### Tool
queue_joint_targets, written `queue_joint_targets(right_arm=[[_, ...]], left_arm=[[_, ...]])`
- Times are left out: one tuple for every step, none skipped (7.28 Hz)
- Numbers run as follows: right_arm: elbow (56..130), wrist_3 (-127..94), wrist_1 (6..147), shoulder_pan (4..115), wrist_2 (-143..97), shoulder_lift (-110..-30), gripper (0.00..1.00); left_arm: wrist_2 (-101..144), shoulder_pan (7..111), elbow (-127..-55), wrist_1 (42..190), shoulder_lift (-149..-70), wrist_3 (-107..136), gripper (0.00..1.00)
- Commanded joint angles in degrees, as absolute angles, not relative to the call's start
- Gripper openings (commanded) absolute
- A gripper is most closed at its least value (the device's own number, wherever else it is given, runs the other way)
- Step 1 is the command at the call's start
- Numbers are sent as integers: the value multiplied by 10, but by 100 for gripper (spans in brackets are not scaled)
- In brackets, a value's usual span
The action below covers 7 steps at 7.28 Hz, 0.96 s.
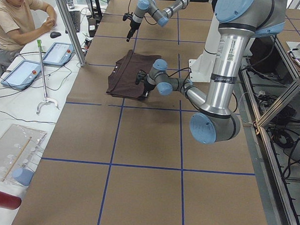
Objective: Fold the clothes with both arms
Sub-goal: 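Drag the folded shirt edge with the left gripper away from the robot, rotating it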
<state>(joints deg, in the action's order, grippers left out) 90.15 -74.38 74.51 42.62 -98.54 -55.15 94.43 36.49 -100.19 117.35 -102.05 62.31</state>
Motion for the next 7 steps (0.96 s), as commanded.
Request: queue_joint_targets(right_arm=[[903,-749,744,425,-985,-550,100],[904,-752,744,425,-985,-548,100],[908,-753,745,425,-984,-549,100],[918,-754,748,424,-984,-550,100],[926,-758,750,419,-984,-550,100],[925,-768,746,412,-983,-548,100],[919,-773,745,404,-982,-542,100]], left_arm=[[945,473,-844,1182,-1135,527,0],[944,503,-731,1240,-1203,524,0],[942,517,-595,1311,-1283,519,0],[917,519,-500,1354,-1356,520,0],[916,519,-481,1371,-1362,521,0],[917,527,-480,1372,-1355,518,13],[921,538,-491,1374,-1343,475,99]])
